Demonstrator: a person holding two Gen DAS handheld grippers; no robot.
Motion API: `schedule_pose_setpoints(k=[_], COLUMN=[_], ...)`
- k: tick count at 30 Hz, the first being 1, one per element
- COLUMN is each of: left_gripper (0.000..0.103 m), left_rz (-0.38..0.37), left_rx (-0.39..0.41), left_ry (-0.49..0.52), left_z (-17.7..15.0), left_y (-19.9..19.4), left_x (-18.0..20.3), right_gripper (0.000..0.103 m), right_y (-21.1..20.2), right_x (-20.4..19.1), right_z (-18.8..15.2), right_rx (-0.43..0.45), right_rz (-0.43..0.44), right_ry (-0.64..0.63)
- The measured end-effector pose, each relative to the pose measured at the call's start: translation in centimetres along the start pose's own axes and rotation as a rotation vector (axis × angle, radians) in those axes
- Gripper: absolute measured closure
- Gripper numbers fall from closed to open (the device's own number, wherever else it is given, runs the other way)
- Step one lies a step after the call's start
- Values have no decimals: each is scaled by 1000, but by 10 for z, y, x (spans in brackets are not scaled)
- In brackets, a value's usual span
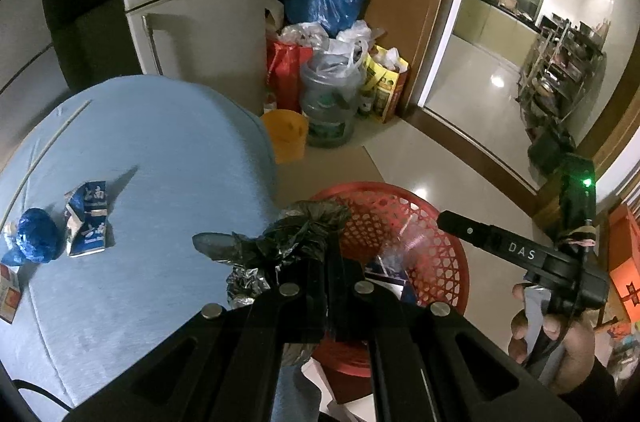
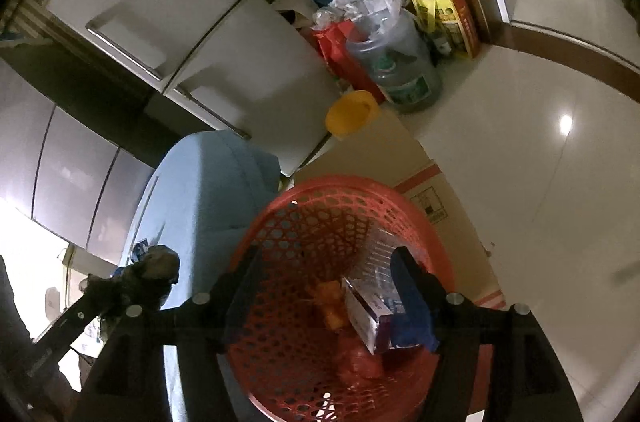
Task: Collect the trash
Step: 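Carry the black bag and clear container to the red basket and release both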
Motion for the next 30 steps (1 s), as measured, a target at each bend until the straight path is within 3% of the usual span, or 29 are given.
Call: schedule_pose_setpoints(k=[19,20,21,23,30], left_gripper=[100,89,60,22,21], left_rz=[-99,-112,-119,-103,-75], left_rx=[-98,-111,-126,-137,-96], left_ry=[19,14,9,2,-54], left_z=[-10,-10,-11,-13,-15], left_y=[36,39,43,46,34], left_x=[36,38,39,39,19], right_gripper=[33,33,33,33,33], right_y=[-35,-36,-37,-40,-44], right_x=[7,7,6,6,0], right_z=[6,6,6,6,5], right_rx=[66,69,71,74,79], right_rz=[-11,-11,-12,-14,-19], right_ry=[37,37,37,36,23])
Point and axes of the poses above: each gripper's, at about its wrist camera, not at the fingertips, and y roughly the way its jaws point, x to its right, z to its top, the point moved 6 cm from there along y, roughly the way its jaws point, and after that the axes turned 5 degrees about y, right-handed, at the moved point
